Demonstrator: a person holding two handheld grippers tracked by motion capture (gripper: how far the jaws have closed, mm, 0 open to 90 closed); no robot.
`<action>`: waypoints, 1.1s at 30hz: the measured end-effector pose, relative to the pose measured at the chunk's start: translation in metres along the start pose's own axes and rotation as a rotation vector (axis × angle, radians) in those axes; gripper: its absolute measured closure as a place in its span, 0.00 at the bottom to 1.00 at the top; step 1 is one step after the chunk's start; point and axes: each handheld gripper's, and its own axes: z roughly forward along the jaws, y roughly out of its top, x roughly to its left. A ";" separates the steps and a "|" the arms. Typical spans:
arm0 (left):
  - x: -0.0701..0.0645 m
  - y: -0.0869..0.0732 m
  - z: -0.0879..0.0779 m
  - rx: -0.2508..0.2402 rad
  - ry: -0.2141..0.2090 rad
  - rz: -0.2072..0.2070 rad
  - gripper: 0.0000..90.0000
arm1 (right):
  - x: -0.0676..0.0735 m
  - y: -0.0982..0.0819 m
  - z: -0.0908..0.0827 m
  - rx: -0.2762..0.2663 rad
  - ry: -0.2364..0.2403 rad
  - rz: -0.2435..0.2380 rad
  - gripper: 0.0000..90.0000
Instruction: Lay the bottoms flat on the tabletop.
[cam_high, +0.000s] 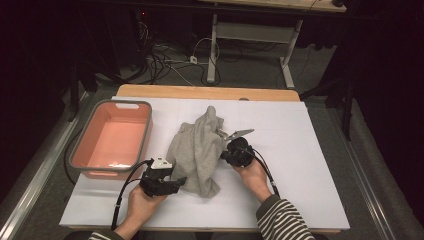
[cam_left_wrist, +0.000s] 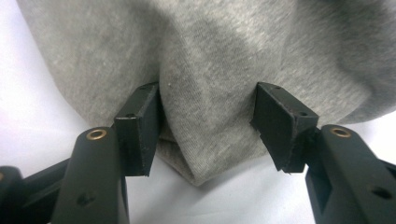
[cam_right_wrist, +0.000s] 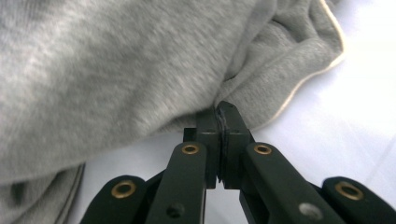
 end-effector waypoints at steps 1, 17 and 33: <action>0.000 0.000 0.001 0.005 0.000 0.000 0.45 | -0.001 -0.001 -0.002 -0.002 -0.001 0.000 0.99; 0.007 -0.001 -0.001 0.030 -0.059 -0.023 0.84 | -0.002 -0.006 -0.009 -0.016 -0.007 0.009 0.71; 0.003 0.002 -0.015 -0.029 -0.082 -0.002 0.94 | -0.001 -0.005 -0.008 -0.033 0.002 -0.050 0.98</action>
